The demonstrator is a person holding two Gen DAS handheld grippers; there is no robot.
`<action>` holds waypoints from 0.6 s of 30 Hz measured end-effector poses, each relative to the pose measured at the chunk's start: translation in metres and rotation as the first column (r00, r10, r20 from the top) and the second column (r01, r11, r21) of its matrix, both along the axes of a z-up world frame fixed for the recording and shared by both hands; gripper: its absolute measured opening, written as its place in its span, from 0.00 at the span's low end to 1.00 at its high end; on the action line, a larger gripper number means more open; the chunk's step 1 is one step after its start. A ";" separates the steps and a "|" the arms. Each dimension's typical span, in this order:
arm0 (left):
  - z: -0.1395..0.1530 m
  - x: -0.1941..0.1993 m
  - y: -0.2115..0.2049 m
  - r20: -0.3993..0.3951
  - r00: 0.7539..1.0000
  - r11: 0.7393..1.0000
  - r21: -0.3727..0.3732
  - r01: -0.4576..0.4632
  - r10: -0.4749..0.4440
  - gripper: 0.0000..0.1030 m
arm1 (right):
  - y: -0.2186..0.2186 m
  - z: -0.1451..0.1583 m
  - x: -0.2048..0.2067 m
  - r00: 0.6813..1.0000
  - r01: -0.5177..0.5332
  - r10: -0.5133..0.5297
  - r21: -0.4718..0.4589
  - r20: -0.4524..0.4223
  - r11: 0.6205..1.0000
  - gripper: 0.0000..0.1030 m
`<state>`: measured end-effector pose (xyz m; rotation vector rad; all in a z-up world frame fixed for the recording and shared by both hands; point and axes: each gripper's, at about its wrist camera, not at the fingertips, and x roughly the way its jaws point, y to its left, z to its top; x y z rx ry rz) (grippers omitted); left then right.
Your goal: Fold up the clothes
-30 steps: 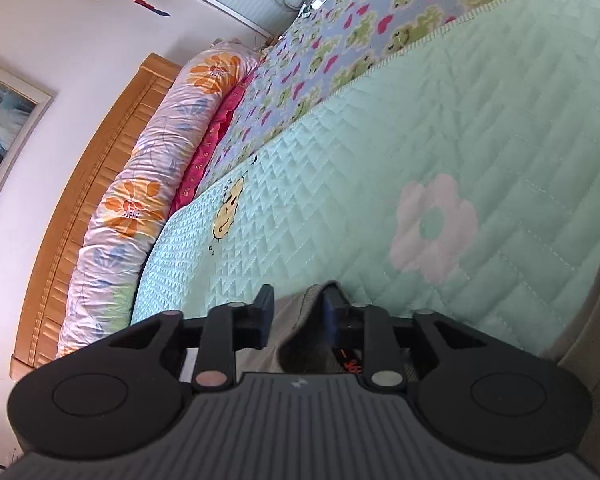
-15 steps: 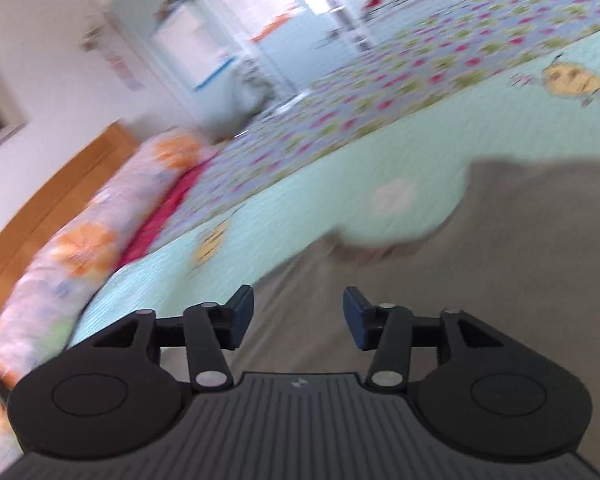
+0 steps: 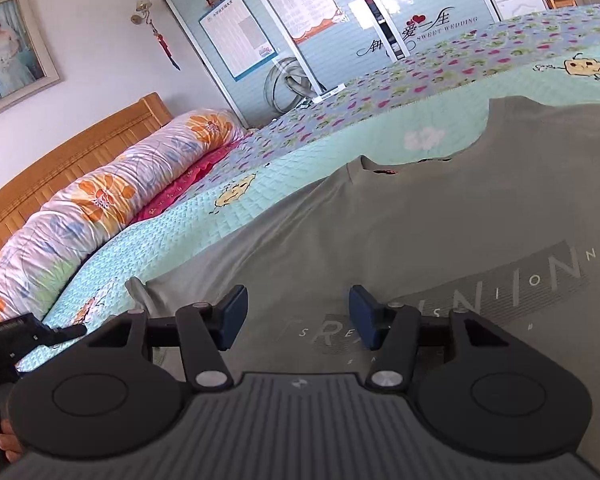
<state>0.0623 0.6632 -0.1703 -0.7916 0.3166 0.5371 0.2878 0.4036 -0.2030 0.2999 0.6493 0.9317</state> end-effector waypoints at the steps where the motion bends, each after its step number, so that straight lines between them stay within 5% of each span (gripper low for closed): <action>1: 0.001 0.002 -0.002 -0.007 0.999 0.999 0.036 0.039 -0.039 0.50 | 0.000 0.000 -0.001 1.000 0.003 -0.003 -0.001 0.003 1.000 0.55; 9: -0.005 0.021 0.000 -0.052 0.978 0.967 0.143 0.210 -0.204 0.23 | -0.002 0.000 -0.003 1.000 0.020 -0.020 0.000 0.013 1.000 0.55; 11: -0.006 0.027 -0.005 -0.121 0.970 0.957 0.174 0.232 -0.213 0.19 | -0.003 -0.001 -0.002 1.000 0.023 -0.023 0.002 0.008 1.000 0.55; 13: -0.009 0.031 -0.006 -0.180 0.963 0.953 0.195 0.234 -0.200 0.01 | -0.002 0.000 -0.001 1.000 0.025 -0.025 0.002 0.006 1.000 0.55; 18: -0.007 0.020 0.005 -0.148 0.976 0.968 0.172 0.181 -0.157 0.01 | -0.004 -0.001 0.001 1.000 0.030 -0.030 0.005 -0.002 1.000 0.55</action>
